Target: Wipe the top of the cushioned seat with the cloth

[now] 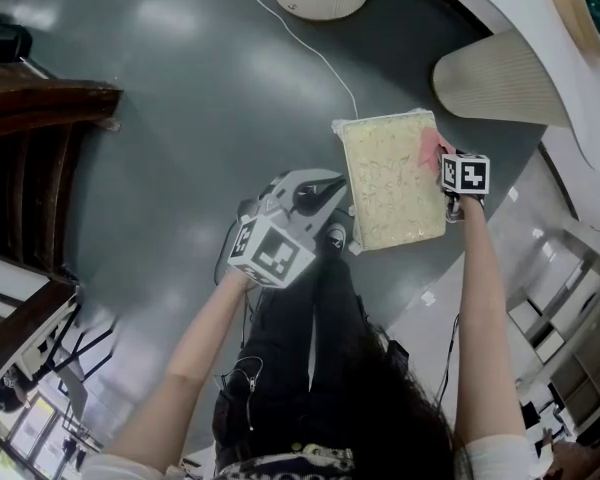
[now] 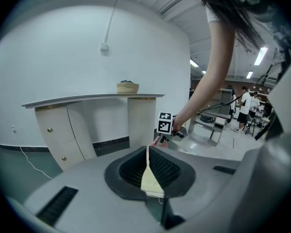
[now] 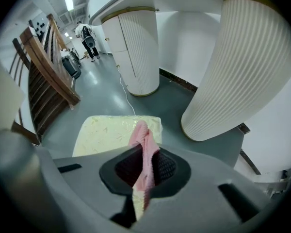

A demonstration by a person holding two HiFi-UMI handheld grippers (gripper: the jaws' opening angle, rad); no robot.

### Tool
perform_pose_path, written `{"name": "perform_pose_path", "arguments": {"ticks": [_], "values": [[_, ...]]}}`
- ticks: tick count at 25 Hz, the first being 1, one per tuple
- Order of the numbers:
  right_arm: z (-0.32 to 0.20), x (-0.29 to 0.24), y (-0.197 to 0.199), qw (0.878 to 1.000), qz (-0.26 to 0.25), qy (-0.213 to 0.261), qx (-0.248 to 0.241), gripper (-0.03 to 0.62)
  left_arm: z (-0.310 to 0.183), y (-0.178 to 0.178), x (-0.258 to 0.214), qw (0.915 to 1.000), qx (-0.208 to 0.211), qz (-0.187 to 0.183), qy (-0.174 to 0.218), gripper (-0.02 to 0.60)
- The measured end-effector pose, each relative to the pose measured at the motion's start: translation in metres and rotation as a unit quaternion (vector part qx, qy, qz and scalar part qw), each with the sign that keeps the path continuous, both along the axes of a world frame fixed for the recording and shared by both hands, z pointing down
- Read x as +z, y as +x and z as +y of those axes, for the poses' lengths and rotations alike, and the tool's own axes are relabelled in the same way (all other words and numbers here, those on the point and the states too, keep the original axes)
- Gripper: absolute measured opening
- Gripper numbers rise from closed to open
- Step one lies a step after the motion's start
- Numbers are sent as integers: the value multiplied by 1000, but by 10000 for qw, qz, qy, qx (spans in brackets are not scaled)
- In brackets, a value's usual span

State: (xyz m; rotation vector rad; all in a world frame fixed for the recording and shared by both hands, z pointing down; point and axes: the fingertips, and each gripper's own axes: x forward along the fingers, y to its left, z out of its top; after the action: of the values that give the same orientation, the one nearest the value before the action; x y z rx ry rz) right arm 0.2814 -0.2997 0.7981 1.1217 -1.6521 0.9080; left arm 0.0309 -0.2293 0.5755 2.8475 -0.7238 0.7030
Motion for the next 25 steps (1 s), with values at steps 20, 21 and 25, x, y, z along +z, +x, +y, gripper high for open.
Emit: {"name": "perform_pose_path", "arguments": {"ticks": [20, 21, 25], "values": [[76, -38, -118, 9848, -1355, 140, -1077, 11, 16, 12, -10, 10000, -55, -59, 9, 15], [82, -35, -128, 9833, -1406, 91, -1156, 11, 18, 11, -10, 9999, -77, -71, 10, 15], [104, -23, -161, 9778, -1540, -75, -1418, 11, 27, 9, -8, 9998, -157, -72, -33, 15]]}}
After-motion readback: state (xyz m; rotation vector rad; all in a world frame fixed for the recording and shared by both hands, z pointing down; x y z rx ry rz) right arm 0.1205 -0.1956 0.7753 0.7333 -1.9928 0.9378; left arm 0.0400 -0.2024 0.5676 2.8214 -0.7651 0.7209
